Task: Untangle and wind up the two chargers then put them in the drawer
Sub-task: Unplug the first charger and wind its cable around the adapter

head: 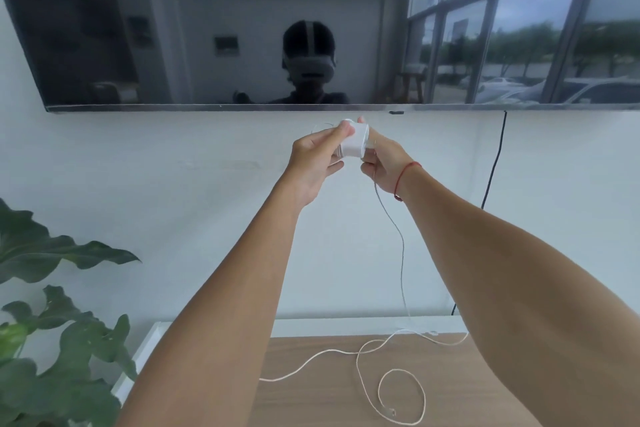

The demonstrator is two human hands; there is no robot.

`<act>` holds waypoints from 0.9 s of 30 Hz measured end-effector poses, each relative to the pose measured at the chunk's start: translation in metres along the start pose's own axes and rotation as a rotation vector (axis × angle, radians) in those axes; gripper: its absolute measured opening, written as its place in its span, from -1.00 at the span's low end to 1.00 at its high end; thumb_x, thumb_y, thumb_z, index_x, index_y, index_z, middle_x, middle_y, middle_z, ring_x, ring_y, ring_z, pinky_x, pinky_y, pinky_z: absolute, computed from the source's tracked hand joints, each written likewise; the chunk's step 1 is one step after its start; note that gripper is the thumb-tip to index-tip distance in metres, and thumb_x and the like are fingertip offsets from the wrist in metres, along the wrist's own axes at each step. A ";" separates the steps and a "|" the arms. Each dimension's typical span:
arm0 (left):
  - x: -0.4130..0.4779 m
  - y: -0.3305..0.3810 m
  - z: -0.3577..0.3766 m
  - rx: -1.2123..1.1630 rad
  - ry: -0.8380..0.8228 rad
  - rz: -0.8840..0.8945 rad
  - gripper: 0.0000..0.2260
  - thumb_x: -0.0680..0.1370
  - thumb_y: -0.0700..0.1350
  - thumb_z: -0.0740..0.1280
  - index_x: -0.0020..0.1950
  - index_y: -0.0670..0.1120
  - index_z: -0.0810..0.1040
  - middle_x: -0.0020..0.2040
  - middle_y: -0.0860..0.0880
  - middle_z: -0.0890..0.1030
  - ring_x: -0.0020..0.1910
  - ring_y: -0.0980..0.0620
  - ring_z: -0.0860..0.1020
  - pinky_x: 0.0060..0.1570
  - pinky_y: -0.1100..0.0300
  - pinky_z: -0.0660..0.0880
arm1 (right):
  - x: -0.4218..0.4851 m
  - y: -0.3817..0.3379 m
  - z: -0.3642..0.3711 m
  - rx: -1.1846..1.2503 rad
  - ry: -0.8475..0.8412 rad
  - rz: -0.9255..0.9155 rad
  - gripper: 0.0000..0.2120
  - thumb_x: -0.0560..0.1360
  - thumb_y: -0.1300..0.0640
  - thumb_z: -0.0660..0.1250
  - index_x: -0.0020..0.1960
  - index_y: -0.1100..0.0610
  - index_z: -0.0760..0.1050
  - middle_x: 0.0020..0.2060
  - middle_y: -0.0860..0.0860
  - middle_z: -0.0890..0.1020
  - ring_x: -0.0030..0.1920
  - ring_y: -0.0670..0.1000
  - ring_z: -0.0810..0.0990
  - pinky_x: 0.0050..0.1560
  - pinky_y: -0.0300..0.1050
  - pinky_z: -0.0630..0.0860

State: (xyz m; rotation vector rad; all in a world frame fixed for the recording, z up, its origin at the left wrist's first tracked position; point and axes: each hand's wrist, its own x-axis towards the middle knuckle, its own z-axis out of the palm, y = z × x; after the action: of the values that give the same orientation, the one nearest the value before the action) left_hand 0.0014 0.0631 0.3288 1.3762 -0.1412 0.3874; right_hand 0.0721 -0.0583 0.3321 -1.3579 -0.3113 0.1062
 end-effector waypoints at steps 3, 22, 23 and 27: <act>0.002 0.000 0.010 -0.049 0.040 -0.013 -0.81 0.51 0.09 0.40 -0.01 0.01 0.69 0.07 0.01 0.66 0.16 -0.02 0.58 0.21 0.03 0.44 | -0.004 0.016 0.006 0.038 0.032 0.037 -0.83 0.57 0.11 0.24 -0.20 0.07 0.44 -0.41 -0.05 0.34 -0.46 -0.08 0.20 -0.52 -0.30 0.17; 0.016 -0.037 0.001 0.092 0.223 0.108 -0.70 0.52 -0.07 0.42 0.16 -0.23 0.63 0.01 -0.11 0.68 -0.05 0.04 0.65 0.01 0.28 0.59 | -0.030 -0.003 0.005 -0.445 0.039 -0.162 -0.60 0.58 -0.01 0.20 -0.33 0.16 0.54 -0.53 -0.05 0.33 -0.49 -0.03 0.23 -0.49 -0.24 0.21; 0.014 -0.037 0.002 0.079 0.209 0.095 -0.69 0.52 -0.05 0.42 0.16 -0.23 0.64 0.02 -0.10 0.68 -0.04 0.05 0.65 0.00 0.28 0.59 | -0.030 -0.007 0.005 -0.488 0.047 -0.181 -0.60 0.57 -0.06 0.23 -0.34 0.14 0.55 -0.50 -0.04 0.35 -0.48 -0.02 0.25 -0.47 -0.23 0.24; 0.009 -0.031 0.003 0.036 0.140 0.053 -0.70 0.53 0.02 0.40 0.14 -0.15 0.67 0.03 0.00 0.65 0.04 0.05 0.63 0.05 0.22 0.60 | -0.030 -0.020 0.006 -0.492 0.043 -0.192 -0.59 0.53 -0.17 0.26 -0.30 0.09 0.62 -0.46 -0.03 0.35 -0.44 0.01 0.24 -0.42 -0.19 0.28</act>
State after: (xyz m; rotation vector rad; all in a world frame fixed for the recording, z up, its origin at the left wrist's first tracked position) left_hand 0.0210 0.0570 0.3042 1.3776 -0.0555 0.5316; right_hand 0.0399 -0.0649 0.3480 -1.8044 -0.4487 -0.1715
